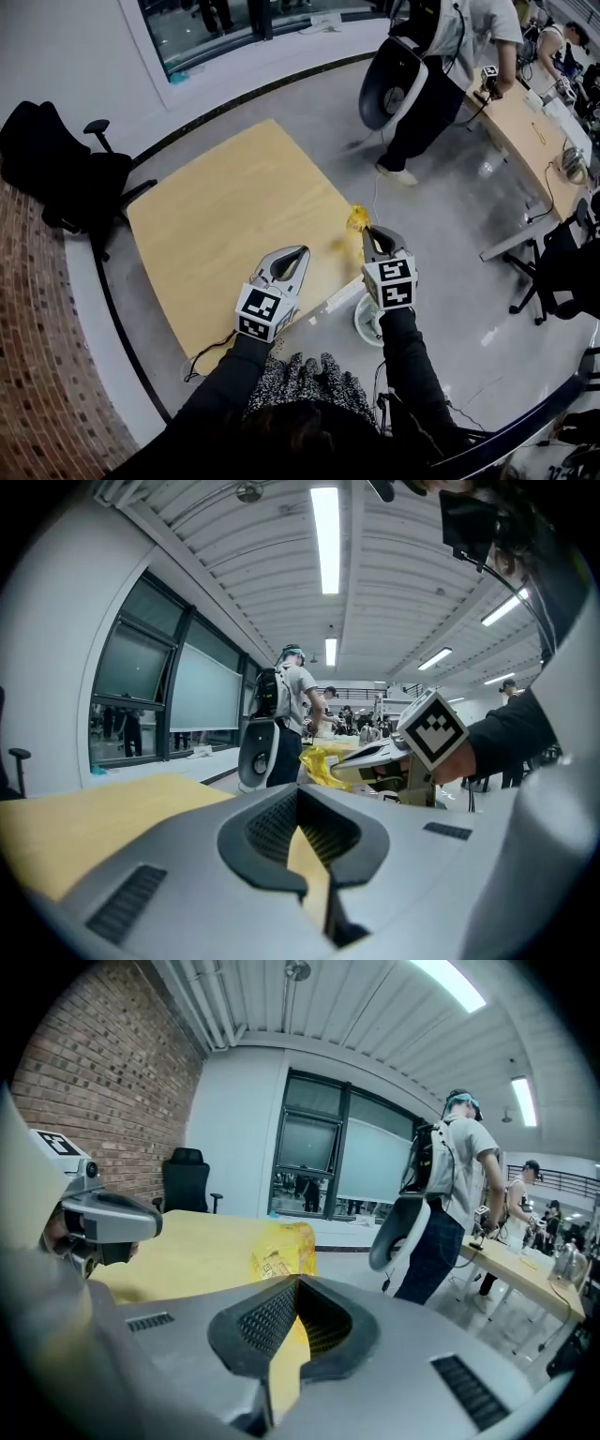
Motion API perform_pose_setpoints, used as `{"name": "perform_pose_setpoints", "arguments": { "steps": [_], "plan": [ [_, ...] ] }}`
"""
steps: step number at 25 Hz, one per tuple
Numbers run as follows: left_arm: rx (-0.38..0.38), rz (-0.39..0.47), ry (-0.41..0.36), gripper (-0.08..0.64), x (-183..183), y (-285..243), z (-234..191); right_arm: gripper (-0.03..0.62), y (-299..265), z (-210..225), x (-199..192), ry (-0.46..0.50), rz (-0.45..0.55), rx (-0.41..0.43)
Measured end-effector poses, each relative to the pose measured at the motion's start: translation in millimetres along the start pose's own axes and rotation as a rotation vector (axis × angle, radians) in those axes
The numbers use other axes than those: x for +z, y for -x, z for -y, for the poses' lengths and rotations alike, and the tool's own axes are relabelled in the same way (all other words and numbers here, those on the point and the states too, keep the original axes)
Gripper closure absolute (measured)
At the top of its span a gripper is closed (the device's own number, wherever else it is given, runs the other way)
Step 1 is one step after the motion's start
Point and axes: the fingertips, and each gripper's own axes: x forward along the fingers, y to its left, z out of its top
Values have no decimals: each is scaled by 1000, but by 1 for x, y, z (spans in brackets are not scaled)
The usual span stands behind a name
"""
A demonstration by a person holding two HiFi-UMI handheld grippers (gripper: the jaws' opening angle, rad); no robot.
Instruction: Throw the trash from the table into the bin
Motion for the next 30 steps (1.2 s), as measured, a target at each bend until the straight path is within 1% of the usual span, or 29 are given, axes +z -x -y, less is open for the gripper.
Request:
{"name": "perform_pose_setpoints", "arguments": {
  "steps": [4, 11, 17, 22, 30],
  "plan": [
    [-61, 7, -19, 572, 7, -24, 49, 581, 41, 39, -21, -28, 2, -57],
    [-141, 15, -45, 572, 16, -50, 124, 581, 106, 92, -56, -71, 7, -140],
    [-202, 19, -52, 572, 18, -67, 178, 581, 153, 123, -85, -106, 2, -196],
    [-257, -2, -59, 572, 12, -72, 205, 581, 174, 134, -104, -147, -9, -238],
    [-328, -41, -41, 572, -6, -90, 222, 581, 187, 141, -142, -228, -58, -292]
  ]
}}
